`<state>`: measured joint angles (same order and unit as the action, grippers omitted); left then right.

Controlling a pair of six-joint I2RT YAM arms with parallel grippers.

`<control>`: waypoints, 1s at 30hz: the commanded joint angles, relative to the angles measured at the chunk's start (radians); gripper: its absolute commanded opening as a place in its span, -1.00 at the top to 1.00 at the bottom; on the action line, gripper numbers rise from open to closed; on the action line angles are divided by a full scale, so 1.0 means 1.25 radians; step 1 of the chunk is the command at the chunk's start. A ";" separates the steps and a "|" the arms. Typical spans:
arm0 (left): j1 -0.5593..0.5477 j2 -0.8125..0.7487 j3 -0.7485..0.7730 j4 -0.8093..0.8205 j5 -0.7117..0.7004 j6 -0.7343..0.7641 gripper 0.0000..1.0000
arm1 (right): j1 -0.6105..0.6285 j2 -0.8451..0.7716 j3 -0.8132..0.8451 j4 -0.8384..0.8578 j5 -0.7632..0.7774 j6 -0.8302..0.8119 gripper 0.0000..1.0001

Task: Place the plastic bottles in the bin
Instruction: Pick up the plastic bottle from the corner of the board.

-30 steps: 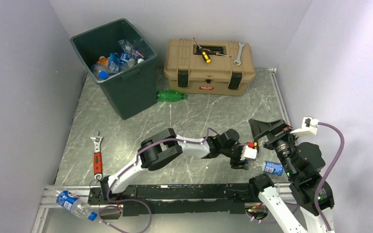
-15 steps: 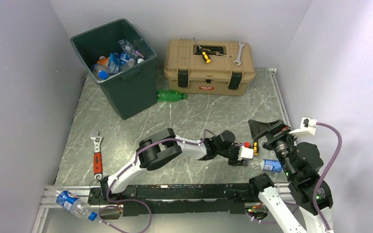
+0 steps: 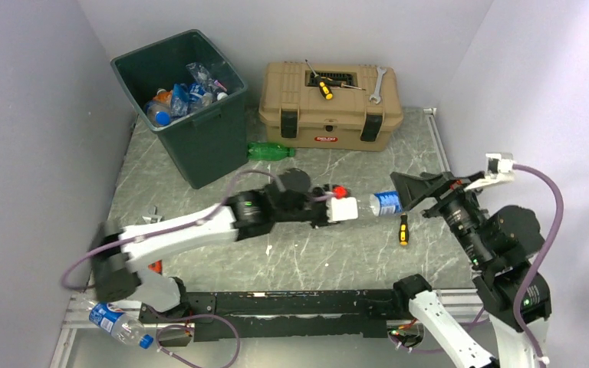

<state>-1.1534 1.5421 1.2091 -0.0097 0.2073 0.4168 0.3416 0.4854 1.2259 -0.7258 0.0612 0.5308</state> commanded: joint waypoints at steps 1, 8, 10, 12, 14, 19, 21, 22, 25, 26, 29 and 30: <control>-0.005 -0.213 0.086 -0.398 -0.014 0.082 1.00 | -0.001 0.106 0.090 0.009 -0.231 -0.159 -0.98; -0.006 -0.393 0.176 -0.751 0.151 0.129 1.00 | 0.082 0.186 0.218 -0.056 -0.443 -0.347 -0.99; -0.006 -0.406 0.176 -0.788 0.203 0.118 1.00 | 0.111 0.211 0.252 -0.066 -0.532 -0.373 -0.99; -0.006 -0.411 0.162 -0.797 0.261 0.110 1.00 | 0.132 0.247 0.270 -0.073 -0.619 -0.377 -0.99; -0.006 -0.404 0.147 -0.817 0.276 0.118 1.00 | 0.145 0.290 0.260 -0.067 -0.704 -0.356 -0.98; -0.006 -0.354 0.166 -0.918 0.249 0.177 1.00 | 0.196 0.316 0.164 -0.107 -0.681 -0.345 -0.95; -0.006 -0.353 0.169 -0.926 0.229 0.196 1.00 | 0.220 0.294 0.109 -0.129 -0.652 -0.350 -0.95; -0.006 -0.356 0.168 -0.922 0.220 0.204 1.00 | 0.232 0.277 0.067 -0.123 -0.646 -0.344 -0.95; -0.004 -0.355 0.169 -0.913 0.197 0.225 1.00 | 0.274 0.233 -0.032 -0.065 -0.640 -0.296 -0.94; -0.002 -0.349 0.176 -0.912 0.192 0.235 1.00 | 0.291 0.221 -0.060 -0.038 -0.629 -0.269 -0.94; 0.014 -0.320 0.197 -0.915 0.187 0.254 1.00 | 0.367 0.225 -0.110 -0.001 -0.551 -0.247 -0.92; 0.023 -0.309 0.205 -0.916 0.193 0.259 1.00 | 0.394 0.227 -0.116 0.009 -0.518 -0.241 -0.91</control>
<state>-1.1519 1.1236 1.4063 -1.1503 0.4454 0.6773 0.7357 0.7910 1.1084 -0.8341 -0.7055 0.1730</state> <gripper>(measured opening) 0.402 0.963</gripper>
